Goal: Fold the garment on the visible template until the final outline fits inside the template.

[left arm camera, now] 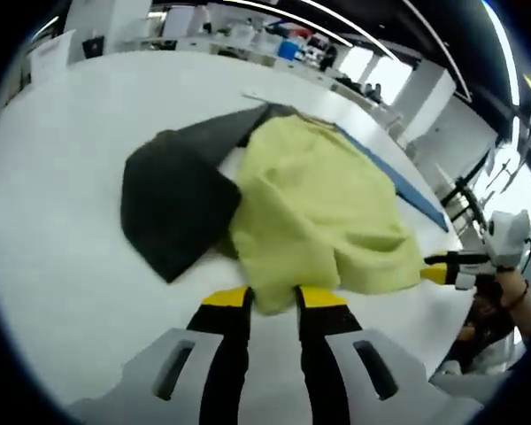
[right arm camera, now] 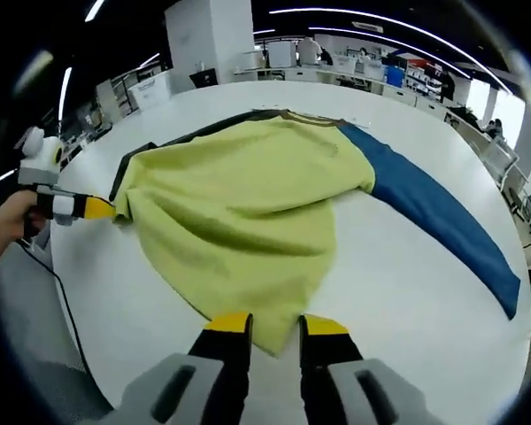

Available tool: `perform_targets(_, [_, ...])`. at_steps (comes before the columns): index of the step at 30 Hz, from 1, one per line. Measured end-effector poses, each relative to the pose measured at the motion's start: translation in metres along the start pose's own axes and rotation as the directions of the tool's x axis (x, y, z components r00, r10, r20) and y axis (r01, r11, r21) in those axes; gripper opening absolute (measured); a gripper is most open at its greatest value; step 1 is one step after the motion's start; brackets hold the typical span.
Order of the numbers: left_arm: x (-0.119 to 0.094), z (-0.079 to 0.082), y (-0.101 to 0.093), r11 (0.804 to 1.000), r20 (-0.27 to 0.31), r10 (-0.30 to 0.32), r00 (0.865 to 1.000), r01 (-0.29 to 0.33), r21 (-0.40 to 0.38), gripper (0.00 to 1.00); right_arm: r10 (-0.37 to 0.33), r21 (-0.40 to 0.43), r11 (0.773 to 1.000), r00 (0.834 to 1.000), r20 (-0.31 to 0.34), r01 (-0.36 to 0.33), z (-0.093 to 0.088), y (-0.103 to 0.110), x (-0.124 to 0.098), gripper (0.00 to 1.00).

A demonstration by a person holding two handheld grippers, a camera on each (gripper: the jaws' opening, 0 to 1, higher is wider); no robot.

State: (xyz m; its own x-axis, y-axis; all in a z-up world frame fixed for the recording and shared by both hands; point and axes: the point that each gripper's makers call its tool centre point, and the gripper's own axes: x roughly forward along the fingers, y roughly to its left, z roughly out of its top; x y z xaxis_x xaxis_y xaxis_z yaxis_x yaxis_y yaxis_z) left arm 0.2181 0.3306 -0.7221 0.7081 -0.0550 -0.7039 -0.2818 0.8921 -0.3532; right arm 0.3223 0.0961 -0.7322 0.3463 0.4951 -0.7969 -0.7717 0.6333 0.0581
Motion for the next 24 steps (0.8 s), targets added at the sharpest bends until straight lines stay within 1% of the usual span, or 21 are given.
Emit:
perform_targets(2, [0.001,-0.001,0.0,1.0,-0.008,0.001,1.0,-0.001,-0.012,0.12,-0.005,-0.002,1.0,1.0,-0.002,0.005,0.0,0.0,0.0,0.16])
perform_targets(4, [0.002,0.0,0.001,1.0,-0.005,0.008,1.0,-0.008,-0.005,0.03,-0.01,0.001,1.0,1.0,-0.004,0.01,-0.001,0.0,0.0,0.14])
perform_targets(5, [0.003,-0.001,0.002,1.0,-0.012,0.012,1.0,-0.012,-0.005,0.02,-0.014,0.011,1.0,1.0,-0.004,0.014,-0.001,-0.001,0.0,0.13])
perform_targets(8, [0.005,0.0,0.002,1.0,-0.007,0.009,1.0,-0.009,-0.001,0.01,-0.016,0.016,1.0,1.0,-0.003,0.016,-0.001,-0.001,0.0,0.11])
perform_targets(11, [0.004,0.001,0.001,0.999,-0.011,0.008,1.0,-0.007,0.033,0.0,-0.016,0.021,1.0,1.0,-0.001,0.016,-0.001,-0.001,0.0,0.09])
perform_targets(12, [0.003,0.001,0.0,0.999,-0.015,0.005,1.0,-0.004,0.048,0.0,-0.017,0.023,1.0,1.0,0.0,0.017,-0.001,-0.002,0.0,0.06])
perform_targets(13, [0.001,0.001,0.001,0.998,-0.019,0.01,1.0,-0.008,0.065,0.0,-0.002,0.038,0.999,1.0,0.002,0.002,-0.001,0.001,0.001,0.03])
perform_targets(14, [0.0,0.001,0.002,0.997,-0.021,0.012,1.0,-0.01,0.079,0.0,0.002,0.052,0.999,1.0,0.004,-0.002,-0.001,0.001,0.001,0.02])
perform_targets(15, [-0.004,0.001,0.002,0.994,-0.03,0.016,0.999,-0.013,0.111,0.0,-0.001,0.042,0.999,1.0,0.002,0.001,-0.001,0.0,0.001,0.01])
perform_targets(16, [-0.006,0.001,0.003,0.992,-0.033,0.025,0.999,-0.02,0.125,0.0,0.002,0.042,0.999,1.0,0.0,-0.002,-0.001,-0.001,0.001,0.0])
perform_targets(18, [-0.01,0.002,0.004,0.987,-0.041,0.021,0.999,-0.015,0.158,0.0,0.006,0.045,0.999,1.0,-0.004,-0.006,-0.002,-0.001,0.0,0.0])
perform_targets(21, [-0.014,0.002,0.006,0.984,-0.053,0.018,0.998,-0.008,0.179,0.0,0.007,0.04,0.999,1.0,-0.013,-0.006,-0.005,-0.003,-0.004,0.0])
perform_targets(23, [-0.019,0.004,0.007,0.978,-0.056,0.013,0.998,-0.001,0.206,0.0,0.003,0.034,0.999,1.0,-0.02,-0.002,-0.007,-0.006,-0.008,0.0])
perform_targets(24, [-0.021,0.003,0.007,0.974,-0.067,0.008,0.998,0.008,0.226,0.0,0.001,0.032,0.999,1.0,-0.022,0.0,-0.008,-0.008,-0.01,0.0])
